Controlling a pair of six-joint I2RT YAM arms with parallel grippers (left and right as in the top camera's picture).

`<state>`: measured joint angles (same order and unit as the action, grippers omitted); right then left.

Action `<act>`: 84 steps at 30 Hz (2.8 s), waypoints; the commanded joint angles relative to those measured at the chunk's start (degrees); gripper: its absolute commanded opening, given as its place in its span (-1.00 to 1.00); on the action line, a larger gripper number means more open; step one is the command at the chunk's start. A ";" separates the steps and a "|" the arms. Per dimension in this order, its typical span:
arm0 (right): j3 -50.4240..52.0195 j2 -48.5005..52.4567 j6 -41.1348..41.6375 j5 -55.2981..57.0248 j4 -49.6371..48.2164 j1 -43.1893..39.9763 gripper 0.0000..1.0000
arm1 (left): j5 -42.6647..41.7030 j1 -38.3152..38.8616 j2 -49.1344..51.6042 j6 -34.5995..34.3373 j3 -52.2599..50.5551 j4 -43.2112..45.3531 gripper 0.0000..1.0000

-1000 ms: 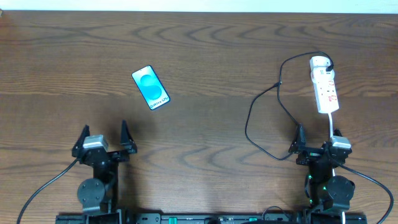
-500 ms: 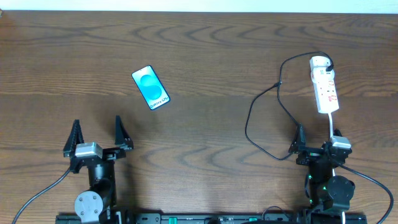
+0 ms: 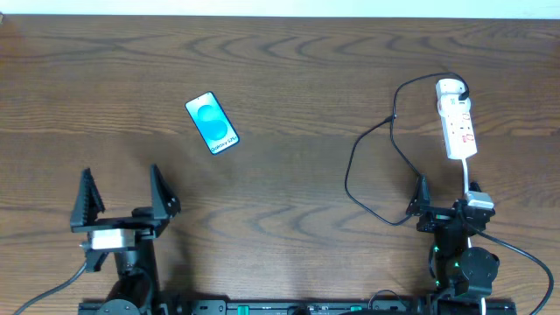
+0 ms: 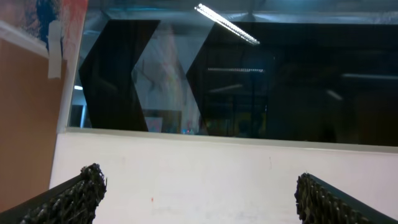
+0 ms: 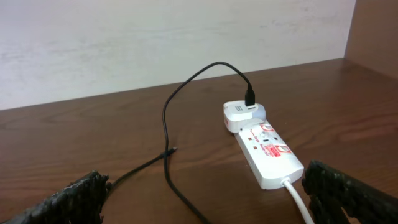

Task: Plug charger to phone and switch on socket
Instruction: 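Open the left gripper and reach forward over the blue phone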

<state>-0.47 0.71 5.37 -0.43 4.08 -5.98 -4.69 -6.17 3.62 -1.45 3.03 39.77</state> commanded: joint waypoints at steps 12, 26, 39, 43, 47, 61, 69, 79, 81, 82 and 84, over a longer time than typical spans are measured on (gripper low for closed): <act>0.17 -0.33 -0.74 -0.13 0.22 0.50 0.99 | -6.56 -0.24 28.94 1.62 26.99 -0.33 0.99; 0.17 -0.33 -0.74 -0.11 0.22 0.50 0.98 | -6.64 -0.24 49.72 -7.41 60.33 -51.93 0.99; 0.17 -0.33 -0.74 -0.13 0.20 0.50 0.99 | -6.69 -0.24 68.70 -7.41 85.24 -87.82 0.99; 0.17 -0.33 -0.74 -0.11 0.22 0.50 0.98 | -8.79 -0.24 72.28 -7.39 86.62 -92.80 0.99; 0.17 -0.33 -0.74 -0.11 0.22 0.50 0.99 | -12.74 -0.24 74.20 -7.43 86.58 -97.74 0.99; 0.17 -0.33 -0.74 -0.13 0.22 0.50 0.98 | -12.66 -0.11 75.08 -9.79 86.60 -103.65 0.99; 0.17 -0.33 -0.74 -0.11 0.22 0.50 0.99 | -0.72 1.60 75.38 -21.09 90.75 -103.62 0.99; 0.17 -0.33 -0.74 -0.13 0.22 0.50 0.99 | 9.60 9.60 87.89 -26.47 109.61 -110.51 0.99; 0.17 -0.33 -0.74 -0.11 0.22 0.50 0.98 | 11.98 10.84 91.84 -26.97 114.07 -113.00 0.99; 0.17 -0.33 -0.74 -0.11 0.22 0.50 0.99 | 12.50 11.37 94.07 -26.99 116.26 -114.05 0.99; 0.17 -0.33 -0.74 -0.13 0.22 0.50 0.99 | 12.46 11.80 97.66 -27.41 119.23 -115.30 0.99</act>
<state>-0.45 0.71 5.37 -0.43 4.08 -5.98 3.60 4.82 96.18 -27.05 117.71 -74.06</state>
